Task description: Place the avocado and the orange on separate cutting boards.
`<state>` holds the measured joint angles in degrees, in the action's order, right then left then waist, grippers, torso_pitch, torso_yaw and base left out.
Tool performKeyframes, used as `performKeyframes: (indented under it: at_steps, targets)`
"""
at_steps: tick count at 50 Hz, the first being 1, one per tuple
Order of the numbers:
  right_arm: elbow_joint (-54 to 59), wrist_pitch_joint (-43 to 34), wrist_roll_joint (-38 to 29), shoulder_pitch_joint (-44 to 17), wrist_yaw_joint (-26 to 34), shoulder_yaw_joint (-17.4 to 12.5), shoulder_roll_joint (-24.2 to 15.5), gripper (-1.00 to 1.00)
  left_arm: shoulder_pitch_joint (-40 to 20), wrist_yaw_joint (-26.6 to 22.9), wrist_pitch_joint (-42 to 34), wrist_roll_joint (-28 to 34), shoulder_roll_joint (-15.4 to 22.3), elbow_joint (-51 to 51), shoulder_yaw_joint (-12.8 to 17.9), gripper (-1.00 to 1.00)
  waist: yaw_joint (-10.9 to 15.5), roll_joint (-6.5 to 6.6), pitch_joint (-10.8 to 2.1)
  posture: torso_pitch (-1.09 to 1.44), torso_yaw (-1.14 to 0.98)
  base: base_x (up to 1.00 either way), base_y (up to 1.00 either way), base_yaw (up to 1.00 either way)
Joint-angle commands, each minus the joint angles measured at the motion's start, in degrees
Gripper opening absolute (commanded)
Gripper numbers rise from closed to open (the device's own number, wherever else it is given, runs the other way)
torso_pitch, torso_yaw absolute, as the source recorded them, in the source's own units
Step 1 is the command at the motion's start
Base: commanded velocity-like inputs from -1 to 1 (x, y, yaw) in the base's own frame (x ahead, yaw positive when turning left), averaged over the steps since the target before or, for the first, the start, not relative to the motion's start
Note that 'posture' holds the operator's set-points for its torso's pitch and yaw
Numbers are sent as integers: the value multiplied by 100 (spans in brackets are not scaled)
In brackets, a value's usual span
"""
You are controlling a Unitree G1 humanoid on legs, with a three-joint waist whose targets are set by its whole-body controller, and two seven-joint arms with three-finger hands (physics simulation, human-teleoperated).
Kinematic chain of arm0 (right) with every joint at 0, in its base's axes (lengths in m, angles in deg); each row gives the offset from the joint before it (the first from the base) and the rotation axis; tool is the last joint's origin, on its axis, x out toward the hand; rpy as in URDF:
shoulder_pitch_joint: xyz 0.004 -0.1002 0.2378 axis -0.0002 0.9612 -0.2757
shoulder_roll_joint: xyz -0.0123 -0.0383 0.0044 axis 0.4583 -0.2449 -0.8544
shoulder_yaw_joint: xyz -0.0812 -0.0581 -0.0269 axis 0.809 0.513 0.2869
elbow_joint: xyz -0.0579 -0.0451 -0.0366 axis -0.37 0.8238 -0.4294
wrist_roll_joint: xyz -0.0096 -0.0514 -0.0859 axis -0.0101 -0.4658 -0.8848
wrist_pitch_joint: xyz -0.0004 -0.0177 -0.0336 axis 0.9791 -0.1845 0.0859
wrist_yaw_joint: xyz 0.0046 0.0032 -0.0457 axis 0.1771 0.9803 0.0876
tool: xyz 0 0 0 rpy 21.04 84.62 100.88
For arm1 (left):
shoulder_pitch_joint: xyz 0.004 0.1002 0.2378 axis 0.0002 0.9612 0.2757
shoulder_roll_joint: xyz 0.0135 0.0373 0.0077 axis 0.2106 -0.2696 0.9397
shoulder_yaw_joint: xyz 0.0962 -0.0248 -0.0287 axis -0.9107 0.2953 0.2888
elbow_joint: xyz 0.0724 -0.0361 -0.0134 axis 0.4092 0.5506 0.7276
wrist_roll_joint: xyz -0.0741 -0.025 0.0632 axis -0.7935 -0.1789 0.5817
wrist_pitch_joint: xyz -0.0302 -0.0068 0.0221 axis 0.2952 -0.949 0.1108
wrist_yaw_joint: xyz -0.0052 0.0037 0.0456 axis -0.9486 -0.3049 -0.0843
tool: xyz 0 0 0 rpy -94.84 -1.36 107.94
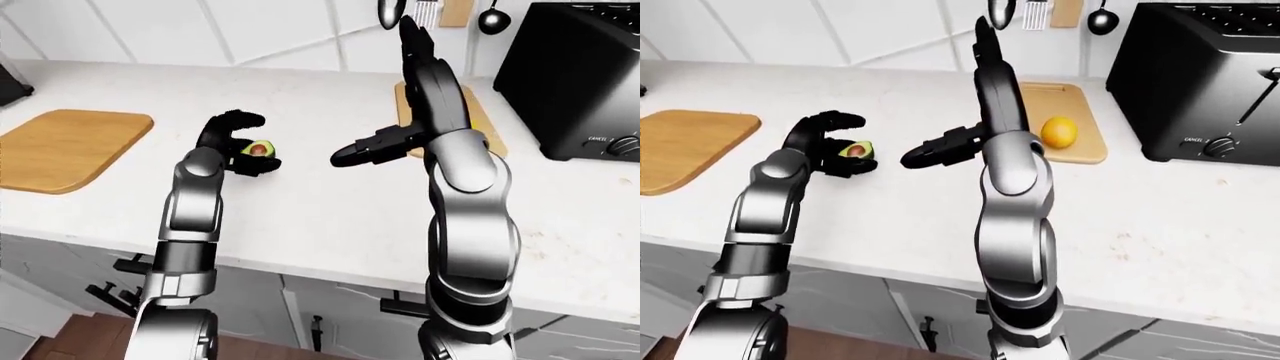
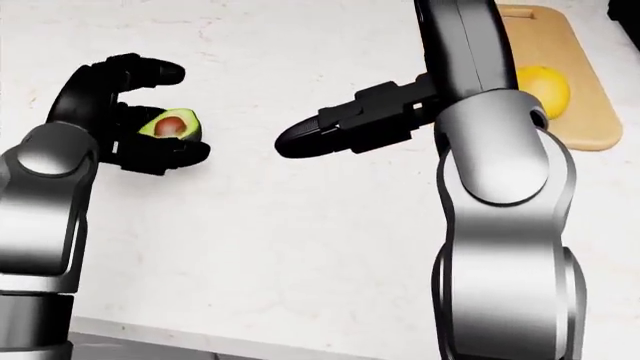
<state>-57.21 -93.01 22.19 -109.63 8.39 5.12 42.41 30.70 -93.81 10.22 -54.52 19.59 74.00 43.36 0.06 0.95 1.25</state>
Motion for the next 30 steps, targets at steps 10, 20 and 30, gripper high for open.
performKeyframes:
  at_steps: [10, 20, 30]
  targets:
    - [-263, -26, -164, -261, 81, 20, -61, 100, -94, -462, -879, -96, 115, -1428, 147, -17, -23, 14, -119, 0, 0, 0, 0, 0]
    - [-1012, -426, -483, -69, 561, -34, -333, 100, 101, -826, -2396, -500, 367, -3892, 375, -39, -35, -13, -38, 0, 0, 0, 0, 0]
    - [-1325, -496, -775, 207, 782, 59, -286, 100, -220, -931, -3499, -801, 556, -5056, 452, -55, -61, 210, -188, 0, 0, -58, 5, 0]
